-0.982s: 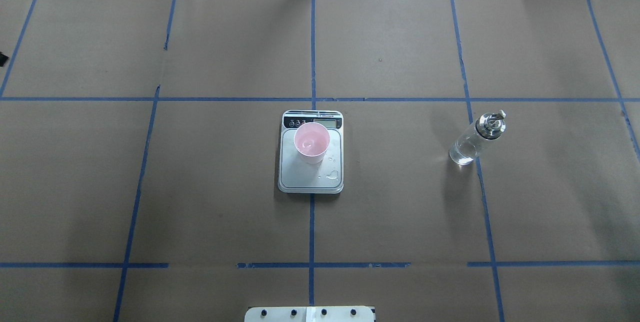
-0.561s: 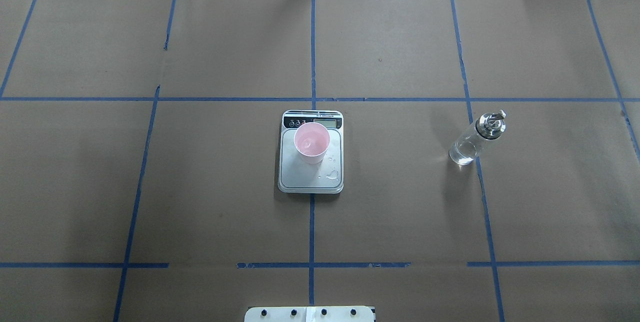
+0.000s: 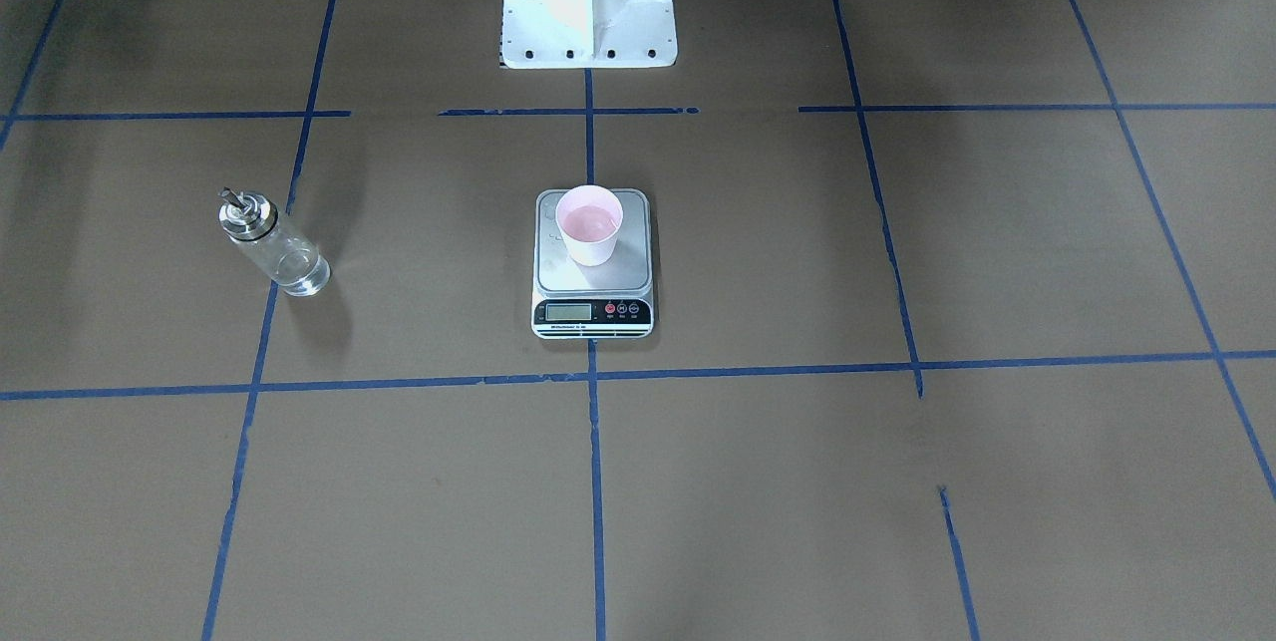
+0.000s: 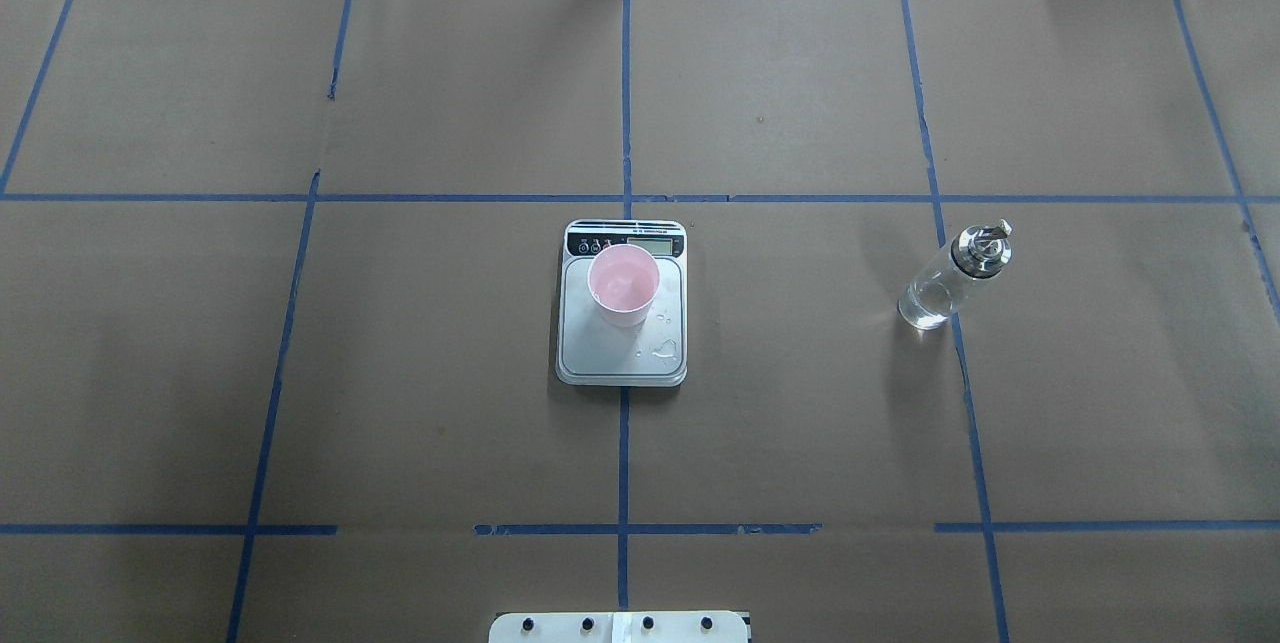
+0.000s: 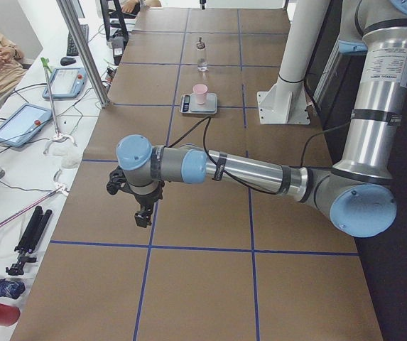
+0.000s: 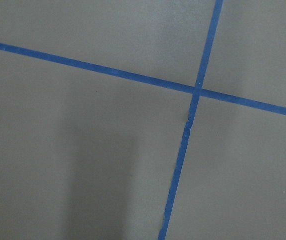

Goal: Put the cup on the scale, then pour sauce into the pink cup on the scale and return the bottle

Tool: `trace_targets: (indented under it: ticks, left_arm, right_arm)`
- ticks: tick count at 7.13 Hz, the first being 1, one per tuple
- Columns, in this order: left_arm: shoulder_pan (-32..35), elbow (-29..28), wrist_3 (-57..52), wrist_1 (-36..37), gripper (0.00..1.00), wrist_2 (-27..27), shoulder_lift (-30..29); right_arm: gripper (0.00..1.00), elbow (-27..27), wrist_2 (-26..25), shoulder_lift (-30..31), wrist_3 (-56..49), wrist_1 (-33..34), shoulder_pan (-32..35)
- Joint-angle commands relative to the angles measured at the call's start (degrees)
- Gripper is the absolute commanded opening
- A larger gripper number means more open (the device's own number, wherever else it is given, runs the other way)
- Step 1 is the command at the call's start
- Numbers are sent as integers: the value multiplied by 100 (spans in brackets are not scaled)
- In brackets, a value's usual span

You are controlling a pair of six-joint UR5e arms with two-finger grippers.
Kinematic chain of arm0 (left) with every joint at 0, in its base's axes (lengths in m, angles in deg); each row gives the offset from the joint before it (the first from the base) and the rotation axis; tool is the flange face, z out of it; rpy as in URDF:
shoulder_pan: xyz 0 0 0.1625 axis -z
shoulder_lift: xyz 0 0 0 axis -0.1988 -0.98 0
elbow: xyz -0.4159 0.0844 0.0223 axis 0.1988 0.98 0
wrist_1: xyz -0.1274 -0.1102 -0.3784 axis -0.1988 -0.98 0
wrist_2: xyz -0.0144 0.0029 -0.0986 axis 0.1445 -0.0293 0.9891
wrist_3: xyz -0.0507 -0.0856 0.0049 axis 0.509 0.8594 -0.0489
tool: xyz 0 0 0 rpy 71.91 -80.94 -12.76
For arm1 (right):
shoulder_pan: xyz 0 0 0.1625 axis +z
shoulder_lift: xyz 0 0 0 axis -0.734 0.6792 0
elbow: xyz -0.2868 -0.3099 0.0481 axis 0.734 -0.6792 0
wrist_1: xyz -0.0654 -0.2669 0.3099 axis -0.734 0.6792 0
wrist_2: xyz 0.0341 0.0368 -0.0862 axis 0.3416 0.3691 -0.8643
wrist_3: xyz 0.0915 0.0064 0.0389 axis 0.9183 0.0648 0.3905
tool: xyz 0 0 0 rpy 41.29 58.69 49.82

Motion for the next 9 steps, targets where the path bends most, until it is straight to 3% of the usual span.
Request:
trace_targets:
  ticks: [1, 6, 9]
  left_arm:
    - [-17, 77, 18, -625, 100, 22, 351]
    - [-210, 191, -8, -408, 100, -231, 562]
    - [-210, 838, 9, 67, 100, -321, 861]
  right_arm:
    - [100, -212, -45, -323, 87, 49, -4]
    - [100, -494, -142, -484, 87, 32, -4]
    - [100, -529, -169, -606, 87, 6, -4]
